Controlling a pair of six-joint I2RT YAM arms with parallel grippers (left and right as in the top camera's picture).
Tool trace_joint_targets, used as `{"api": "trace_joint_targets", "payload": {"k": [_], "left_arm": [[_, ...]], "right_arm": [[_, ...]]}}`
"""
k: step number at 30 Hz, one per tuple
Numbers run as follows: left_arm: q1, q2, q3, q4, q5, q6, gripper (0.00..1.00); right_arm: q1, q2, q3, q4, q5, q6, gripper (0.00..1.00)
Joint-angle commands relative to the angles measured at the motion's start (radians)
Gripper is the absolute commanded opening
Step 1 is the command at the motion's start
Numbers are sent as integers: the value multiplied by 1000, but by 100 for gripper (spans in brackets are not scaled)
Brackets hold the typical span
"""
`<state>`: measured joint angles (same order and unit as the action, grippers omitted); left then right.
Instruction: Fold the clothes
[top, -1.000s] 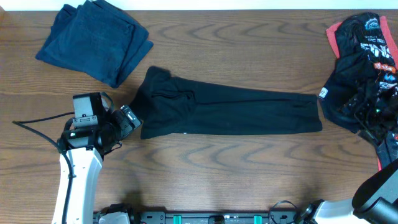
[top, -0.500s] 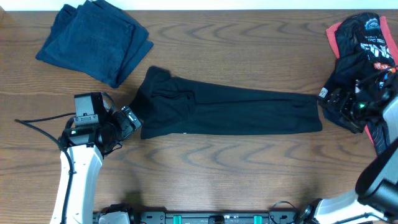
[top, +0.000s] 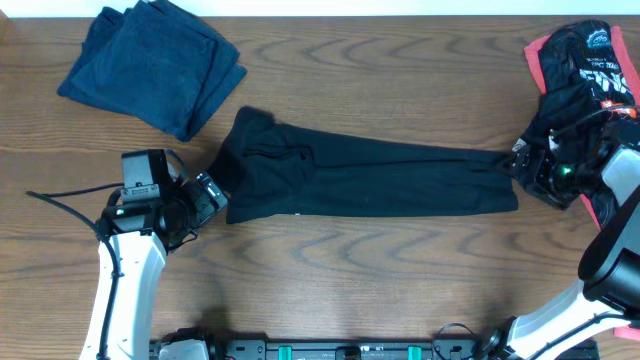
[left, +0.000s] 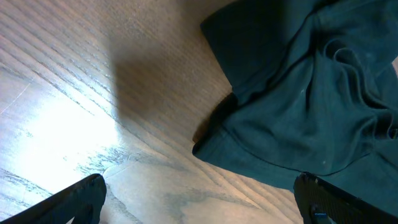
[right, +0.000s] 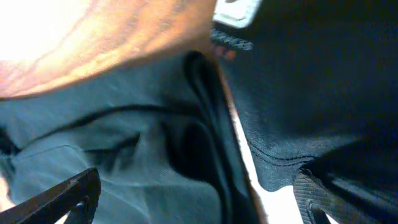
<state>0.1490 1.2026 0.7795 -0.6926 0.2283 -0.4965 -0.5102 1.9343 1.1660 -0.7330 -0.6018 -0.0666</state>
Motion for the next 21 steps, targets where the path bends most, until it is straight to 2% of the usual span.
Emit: {"api": "trace_joint_targets", "payload": {"k": [1, 4, 8, 16, 21], "left_arm": [[4, 6, -5, -2, -13, 6, 98], [4, 6, -5, -2, -12, 6, 98], [4, 6, -5, -3, -13, 6, 98], [4, 6, -5, -3, -13, 7, 98], [4, 6, -5, -21, -13, 7, 98]], "right_arm": [[40, 89, -23, 9, 11, -28, 99], [52, 103, -23, 36, 50, -15, 99], [48, 103, -23, 79, 198, 59, 99], [40, 105, -23, 232, 219, 145, 99], [36, 106, -23, 248, 475, 276, 99]]}}
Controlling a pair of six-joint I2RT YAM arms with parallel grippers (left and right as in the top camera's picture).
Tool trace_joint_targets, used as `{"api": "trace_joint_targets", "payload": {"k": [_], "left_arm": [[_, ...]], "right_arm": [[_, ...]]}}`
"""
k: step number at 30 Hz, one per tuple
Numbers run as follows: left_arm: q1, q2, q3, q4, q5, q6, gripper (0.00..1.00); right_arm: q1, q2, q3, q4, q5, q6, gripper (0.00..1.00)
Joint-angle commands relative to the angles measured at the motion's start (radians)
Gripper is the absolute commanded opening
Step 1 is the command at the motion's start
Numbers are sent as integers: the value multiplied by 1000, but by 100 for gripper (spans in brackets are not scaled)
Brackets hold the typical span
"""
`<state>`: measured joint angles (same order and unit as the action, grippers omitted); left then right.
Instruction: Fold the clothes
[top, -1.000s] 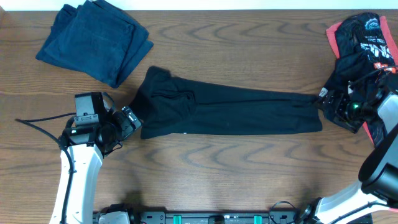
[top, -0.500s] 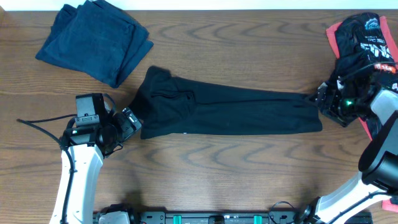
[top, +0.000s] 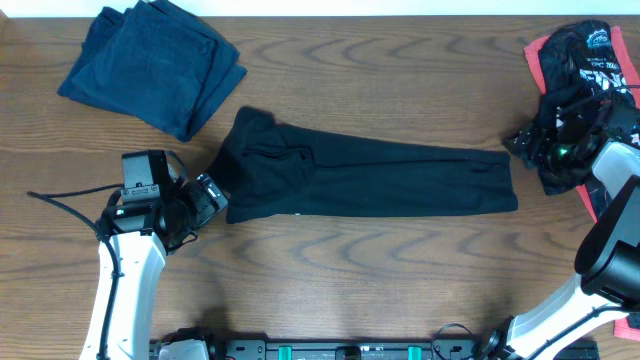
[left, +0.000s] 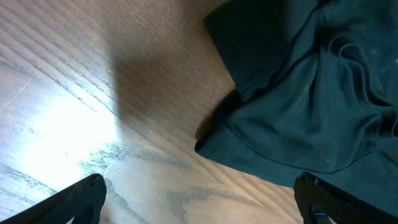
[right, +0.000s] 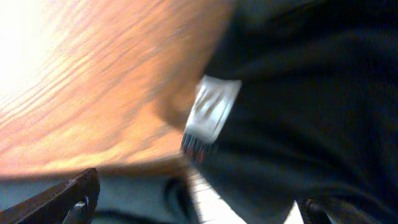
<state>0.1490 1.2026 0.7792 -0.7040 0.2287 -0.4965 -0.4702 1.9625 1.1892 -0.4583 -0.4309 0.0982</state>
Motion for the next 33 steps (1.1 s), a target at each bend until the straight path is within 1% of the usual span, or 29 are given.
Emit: {"api": "trace_joint_targets", "payload": {"k": [1, 4, 6, 9, 16, 22, 24, 28, 31, 33], "left_arm": [[4, 6, -5, -12, -13, 7, 98], [4, 6, -5, -13, -13, 7, 98], [4, 6, -5, -13, -13, 7, 98], [4, 6, -6, -15, -13, 7, 98], [4, 6, -9, -25, -13, 18, 98], [4, 6, -10, -25, -13, 18, 98], [4, 6, -10, -25, -13, 18, 98], [4, 6, -10, -24, -13, 18, 98], [4, 6, -10, -24, -13, 18, 98], [4, 6, -10, -25, -13, 18, 98]], "right_arm": [[-5, 78, -45, -35, 367, 141, 99], [-8, 78, -35, -82, 558, 245, 99], [-14, 78, -16, -112, 601, 276, 99], [-32, 78, 47, -180, 599, 307, 99], [-63, 76, 312, -449, 585, 351, 99], [-60, 43, 472, -580, 587, 365, 99], [-55, 22, 499, -597, 535, 328, 99], [-34, -9, 503, -600, 331, 177, 99], [-4, -3, 494, -633, 251, 101, 99], [23, 3, 474, -649, 186, 16, 99]]}}
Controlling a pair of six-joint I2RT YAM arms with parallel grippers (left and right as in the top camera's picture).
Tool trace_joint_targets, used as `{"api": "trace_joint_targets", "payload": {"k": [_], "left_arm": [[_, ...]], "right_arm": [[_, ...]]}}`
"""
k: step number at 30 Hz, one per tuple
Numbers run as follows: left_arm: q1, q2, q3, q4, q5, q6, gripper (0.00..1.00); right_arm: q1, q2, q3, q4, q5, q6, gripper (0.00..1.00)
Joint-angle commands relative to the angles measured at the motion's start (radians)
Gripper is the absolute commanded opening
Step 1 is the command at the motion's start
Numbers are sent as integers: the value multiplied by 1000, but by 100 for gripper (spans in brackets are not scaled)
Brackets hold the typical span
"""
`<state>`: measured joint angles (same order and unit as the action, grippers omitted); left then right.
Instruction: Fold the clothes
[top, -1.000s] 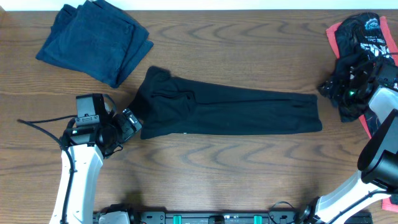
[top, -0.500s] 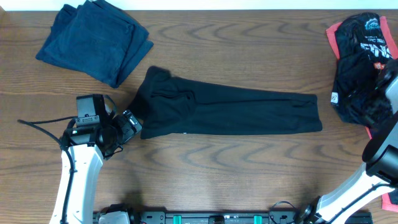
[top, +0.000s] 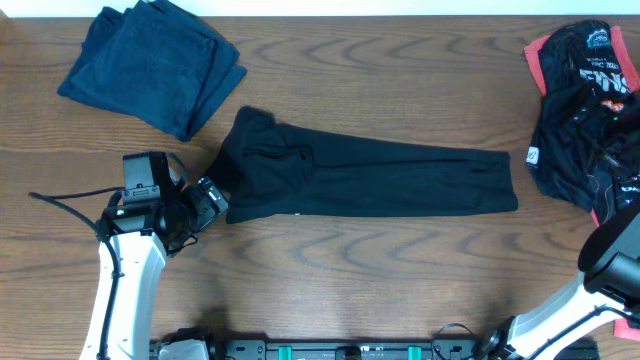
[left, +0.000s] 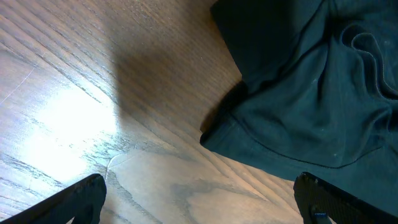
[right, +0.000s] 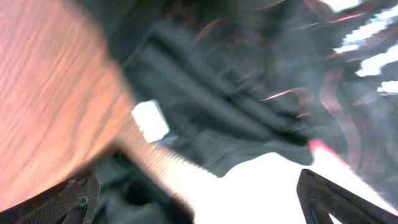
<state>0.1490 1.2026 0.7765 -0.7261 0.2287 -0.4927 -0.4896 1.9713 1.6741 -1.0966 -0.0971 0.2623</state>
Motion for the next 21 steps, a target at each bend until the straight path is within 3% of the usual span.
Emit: {"api": "trace_joint_targets", "payload": {"k": [1, 6, 11, 17, 21], "left_arm": [[4, 6, -7, -3, -13, 14, 98], [4, 6, -7, -3, -13, 14, 98], [4, 6, -7, -4, -13, 14, 98], [4, 6, -7, -6, -13, 14, 98], [4, 6, -7, -6, -13, 14, 98]], "right_arm": [[61, -6, -32, -11, -187, -203, 99], [110, -6, -142, 17, -208, -260, 99], [95, -6, -296, 166, -253, -268, 99], [76, -6, -399, 241, -386, -491, 99], [76, -6, -423, 245, -429, -534, 99]]}}
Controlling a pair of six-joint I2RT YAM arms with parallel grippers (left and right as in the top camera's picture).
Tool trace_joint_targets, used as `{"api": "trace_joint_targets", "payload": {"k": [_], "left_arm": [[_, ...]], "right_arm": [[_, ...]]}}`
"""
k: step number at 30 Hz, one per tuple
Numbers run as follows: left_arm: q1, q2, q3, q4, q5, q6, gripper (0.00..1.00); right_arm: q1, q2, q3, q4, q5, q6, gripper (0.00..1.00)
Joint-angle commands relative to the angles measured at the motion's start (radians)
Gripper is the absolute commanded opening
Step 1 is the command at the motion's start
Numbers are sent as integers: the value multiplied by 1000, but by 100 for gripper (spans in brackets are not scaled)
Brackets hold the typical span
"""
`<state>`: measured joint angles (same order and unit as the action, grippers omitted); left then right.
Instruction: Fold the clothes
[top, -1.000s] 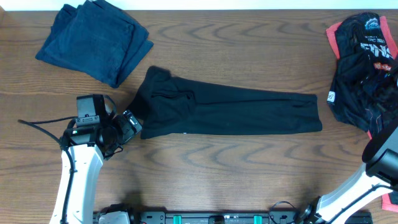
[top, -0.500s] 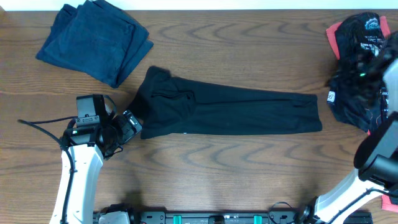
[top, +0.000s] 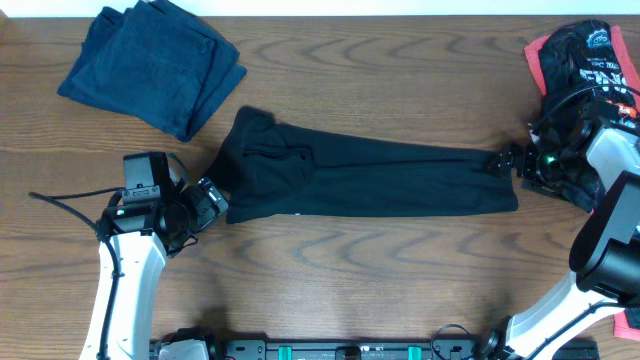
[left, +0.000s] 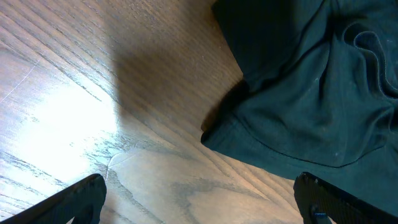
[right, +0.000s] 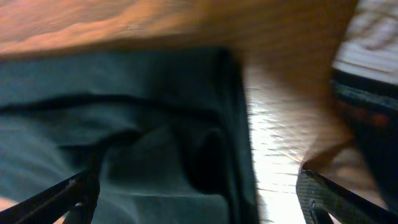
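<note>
Black pants (top: 370, 178) lie flat across the middle of the table, waist to the left, leg hems to the right. At the waist's lower left corner my left gripper (top: 210, 198) stands open; in the left wrist view the waist corner (left: 298, 118) lies just ahead of the fingers (left: 78, 199), with bare wood between them. My right gripper (top: 503, 163) is open at the hem end. In the blurred right wrist view the pants' hem (right: 155, 143) lies between the spread fingers (right: 329, 199).
A folded dark blue pile (top: 150, 65) lies at the back left. A heap of black and red clothes (top: 590, 70) sits at the back right, just behind my right arm. Wooden table (top: 350, 270) all around.
My right gripper was over the heap near the table's right edge and is now at the pants' hem end. The left gripper and the pants have not moved.
At first my right gripper was open between the hem end and the heap. It was then over the heap's left edge, then farther right by the table edge, and now it is back at the hem. The left gripper has stayed open at the waist corner.
</note>
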<state>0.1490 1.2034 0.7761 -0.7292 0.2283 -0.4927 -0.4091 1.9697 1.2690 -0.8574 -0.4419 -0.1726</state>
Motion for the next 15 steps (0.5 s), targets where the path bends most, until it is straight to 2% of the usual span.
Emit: {"api": "trace_joint_targets", "payload": {"k": [1, 4, 11, 15], "left_arm": [[4, 5, -6, -3, -12, 14, 98], [4, 5, -6, -3, -12, 14, 98], [4, 5, -6, -3, -13, 14, 98], [4, 5, -6, -3, -12, 14, 98]], "right_arm": [[-5, -4, -23, 4, -99, -116, 99], [-3, -4, -40, 7, -131, -153, 99], [-2, -4, -74, 18, -134, -138, 98], [-2, -4, -98, 44, -134, -127, 74]]}}
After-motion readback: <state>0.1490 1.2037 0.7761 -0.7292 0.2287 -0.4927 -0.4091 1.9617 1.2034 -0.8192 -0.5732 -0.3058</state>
